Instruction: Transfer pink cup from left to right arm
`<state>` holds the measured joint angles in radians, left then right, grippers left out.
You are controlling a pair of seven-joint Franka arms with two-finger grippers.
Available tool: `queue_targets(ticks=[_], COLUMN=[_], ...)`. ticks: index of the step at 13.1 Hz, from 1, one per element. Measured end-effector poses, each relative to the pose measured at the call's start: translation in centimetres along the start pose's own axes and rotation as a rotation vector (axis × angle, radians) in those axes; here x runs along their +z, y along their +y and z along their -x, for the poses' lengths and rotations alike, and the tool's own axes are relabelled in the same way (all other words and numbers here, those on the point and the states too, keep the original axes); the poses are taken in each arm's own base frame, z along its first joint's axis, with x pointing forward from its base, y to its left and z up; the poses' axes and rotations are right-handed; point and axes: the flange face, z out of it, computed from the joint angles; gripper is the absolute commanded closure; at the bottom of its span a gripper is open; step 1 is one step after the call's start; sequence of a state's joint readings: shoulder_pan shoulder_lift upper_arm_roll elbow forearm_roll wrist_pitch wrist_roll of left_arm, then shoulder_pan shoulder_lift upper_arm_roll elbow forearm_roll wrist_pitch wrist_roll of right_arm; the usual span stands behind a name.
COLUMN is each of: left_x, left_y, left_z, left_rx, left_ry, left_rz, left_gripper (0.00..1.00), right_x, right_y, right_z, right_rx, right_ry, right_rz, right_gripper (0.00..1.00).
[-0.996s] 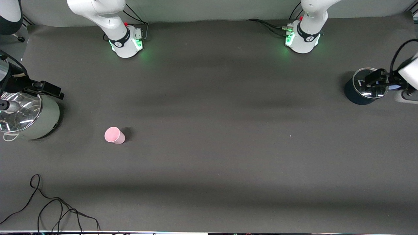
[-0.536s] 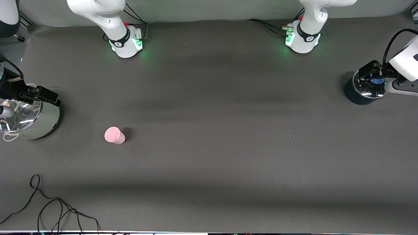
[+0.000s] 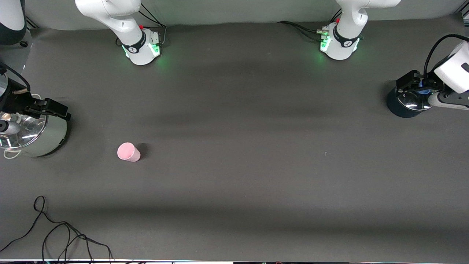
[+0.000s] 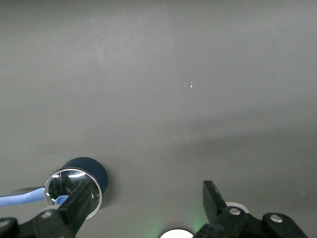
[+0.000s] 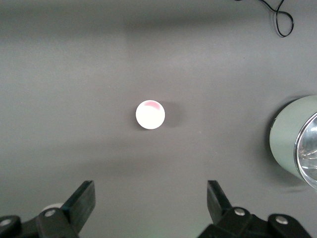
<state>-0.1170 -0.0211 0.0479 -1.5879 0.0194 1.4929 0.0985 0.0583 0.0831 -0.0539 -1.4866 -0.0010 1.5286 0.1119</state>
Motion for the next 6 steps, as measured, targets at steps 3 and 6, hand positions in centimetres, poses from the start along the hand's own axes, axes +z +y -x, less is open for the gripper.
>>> queue_targets(ticks=[3, 6], left_x=[-0.01, 0.15], left_y=[0.31, 0.24], left_z=[-0.03, -0.08], left_rx=[0.005, 0.004], left_ry=[0.000, -0.003], left_rz=[-0.001, 0.000], left_gripper=[0.00, 0.00], right_x=[-0.44, -0.94], right_y=[-0.01, -0.02], right_z=[-0.01, -0.06], right_rx=[0.000, 0.000], right_ry=[0.009, 0.020], right_rz=[-0.001, -0.002], right_gripper=[0.00, 0.00])
